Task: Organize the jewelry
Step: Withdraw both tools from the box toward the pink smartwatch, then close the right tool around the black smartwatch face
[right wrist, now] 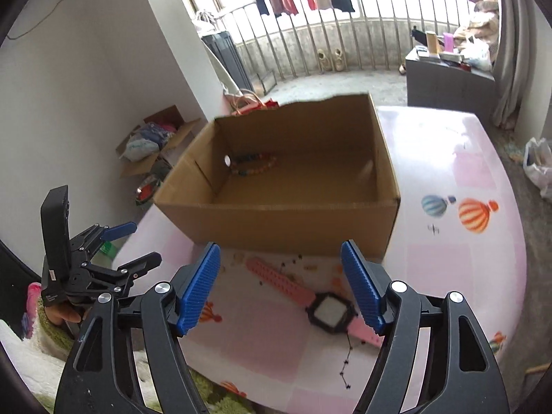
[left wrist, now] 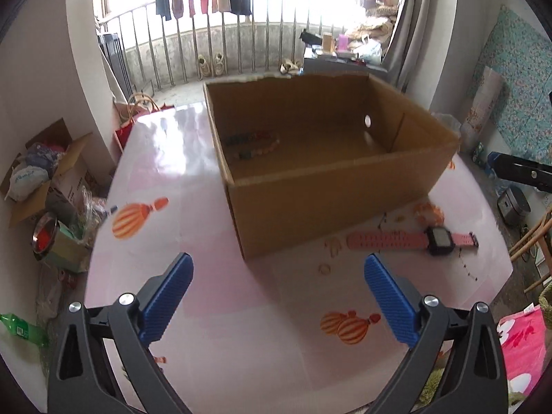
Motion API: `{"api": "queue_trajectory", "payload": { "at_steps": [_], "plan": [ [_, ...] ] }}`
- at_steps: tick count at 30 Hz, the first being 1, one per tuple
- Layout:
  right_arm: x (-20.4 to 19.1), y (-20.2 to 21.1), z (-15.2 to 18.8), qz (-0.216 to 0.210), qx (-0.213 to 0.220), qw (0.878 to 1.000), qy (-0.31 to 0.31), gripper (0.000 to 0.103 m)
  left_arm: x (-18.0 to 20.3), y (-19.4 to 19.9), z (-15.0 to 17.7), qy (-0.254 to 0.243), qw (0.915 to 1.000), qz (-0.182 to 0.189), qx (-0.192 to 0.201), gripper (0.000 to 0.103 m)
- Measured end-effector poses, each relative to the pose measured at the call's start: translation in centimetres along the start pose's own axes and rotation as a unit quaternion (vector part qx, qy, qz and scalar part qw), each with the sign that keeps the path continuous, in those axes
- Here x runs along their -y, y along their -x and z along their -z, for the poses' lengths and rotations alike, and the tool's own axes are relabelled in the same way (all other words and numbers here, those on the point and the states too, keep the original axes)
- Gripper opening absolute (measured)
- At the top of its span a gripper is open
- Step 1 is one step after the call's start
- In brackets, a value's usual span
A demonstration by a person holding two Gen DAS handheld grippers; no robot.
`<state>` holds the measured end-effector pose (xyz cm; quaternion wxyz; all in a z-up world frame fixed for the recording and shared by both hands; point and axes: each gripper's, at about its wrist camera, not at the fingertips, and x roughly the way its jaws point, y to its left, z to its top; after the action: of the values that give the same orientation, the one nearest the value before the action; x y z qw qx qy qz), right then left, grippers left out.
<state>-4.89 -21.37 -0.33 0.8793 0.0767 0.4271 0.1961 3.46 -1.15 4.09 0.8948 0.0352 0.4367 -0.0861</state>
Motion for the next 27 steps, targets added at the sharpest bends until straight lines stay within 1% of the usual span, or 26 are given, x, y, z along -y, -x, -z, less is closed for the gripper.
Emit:
{"api": "queue_trajectory", "payload": {
  "at_steps": [3,5,7,8,10,12,14,17,18,24,27],
  "plan": [
    [0.4,-2.2,2.6,0.031,-0.037,0.999,0.003,0.069,1.6,-3.3,2.5,-0.018,0.9988,-0.017,-0.041,0.097],
    [0.4,-3.4,3.8,0.056,-0.051,0.997,0.019,0.069,2.5,-4.8,3.5,-0.04,0.9974,-0.029,-0.052,0.097],
    [0.4,-4.4,4.4,0.077,-0.062,0.995,0.034,0.069,3.6,-6.0,4.3,-0.065,0.9946,-0.052,-0.062,0.098],
    [0.5,-4.7,4.7,0.085,-0.066,0.993,0.042,0.069,4.0,-5.9,4.5,-0.069,0.9947,-0.057,-0.05,0.097],
    [0.7,-5.7,4.9,0.096,-0.074,0.991,0.059,0.071,4.3,-5.7,4.7,-0.074,0.9949,-0.056,-0.04,0.098],
    [1.1,-6.5,5.3,0.105,-0.087,0.988,0.066,0.071,4.4,-5.8,4.8,-0.067,0.9958,-0.052,-0.034,0.098],
    [1.4,-7.2,5.4,0.111,-0.099,0.986,0.073,0.071,3.8,-5.9,4.9,-0.046,0.9976,-0.039,-0.034,0.098],
    [1.7,-7.7,5.3,0.114,-0.107,0.984,0.085,0.071,2.4,-6.0,4.7,-0.007,0.9987,-0.008,-0.049,0.099],
    [1.8,-7.9,5.3,0.115,-0.108,0.983,0.09,0.071,2.3,-6.0,4.7,-0.008,0.9988,-0.014,-0.046,0.099],
    [2.0,-9.7,5.3,0.114,-0.136,0.977,0.117,0.071,2.2,-5.9,4.6,-0.009,0.9989,-0.011,-0.045,0.099],
    [2.1,-10.3,5.3,0.117,-0.146,0.974,0.13,0.069,2.2,-5.9,4.5,-0.008,0.999,-0.011,-0.043,0.099]
  ]
}}
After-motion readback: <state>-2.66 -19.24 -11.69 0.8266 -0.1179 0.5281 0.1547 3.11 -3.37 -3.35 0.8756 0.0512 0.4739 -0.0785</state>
